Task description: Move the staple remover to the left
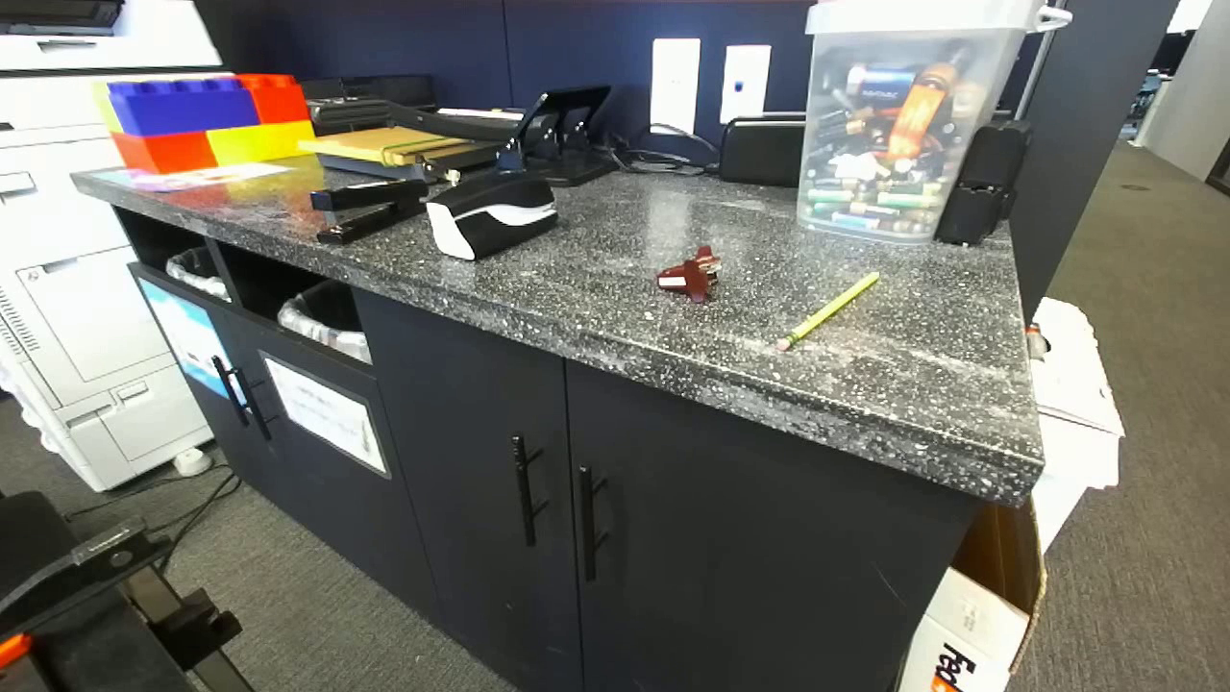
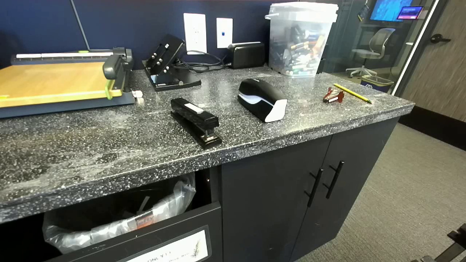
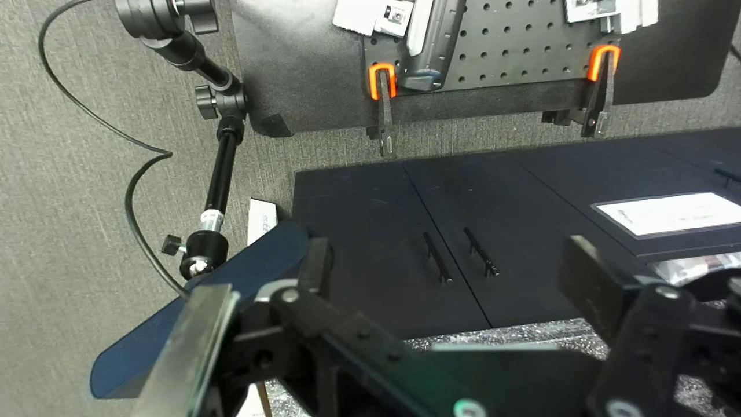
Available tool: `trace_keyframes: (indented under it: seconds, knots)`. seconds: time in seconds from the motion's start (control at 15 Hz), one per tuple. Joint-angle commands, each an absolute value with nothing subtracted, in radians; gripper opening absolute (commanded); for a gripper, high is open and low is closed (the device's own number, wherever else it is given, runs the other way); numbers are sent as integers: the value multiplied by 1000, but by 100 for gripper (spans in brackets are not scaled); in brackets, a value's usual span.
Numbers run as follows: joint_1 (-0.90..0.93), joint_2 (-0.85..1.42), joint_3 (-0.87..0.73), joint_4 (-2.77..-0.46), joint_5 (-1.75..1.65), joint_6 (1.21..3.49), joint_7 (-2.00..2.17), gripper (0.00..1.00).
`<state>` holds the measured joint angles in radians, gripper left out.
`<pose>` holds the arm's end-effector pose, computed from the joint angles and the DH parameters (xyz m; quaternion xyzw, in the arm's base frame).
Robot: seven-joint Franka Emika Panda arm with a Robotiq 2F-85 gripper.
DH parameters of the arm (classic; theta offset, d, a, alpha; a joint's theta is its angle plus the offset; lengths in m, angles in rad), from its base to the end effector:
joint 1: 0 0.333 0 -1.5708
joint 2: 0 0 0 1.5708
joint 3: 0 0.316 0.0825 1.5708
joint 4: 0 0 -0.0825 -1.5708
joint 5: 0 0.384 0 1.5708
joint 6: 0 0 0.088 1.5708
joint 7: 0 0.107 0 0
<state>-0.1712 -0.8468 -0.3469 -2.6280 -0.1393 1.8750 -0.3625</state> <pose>0.2675 -0.1718 0.4894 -0.9975 0.0073 -0.0543 0.0445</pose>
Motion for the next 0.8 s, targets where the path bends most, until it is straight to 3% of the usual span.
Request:
trace_keyframes:
  seconds: [0.0,0.33,0.73]
  knots:
    - [-175,-845,-343,-2626,-136,1873,-365,100]
    - [-175,-845,-343,-2626,-136,1873,-365,100]
    - [-118,-718,-145,-2599,-40,1948,-59,100]
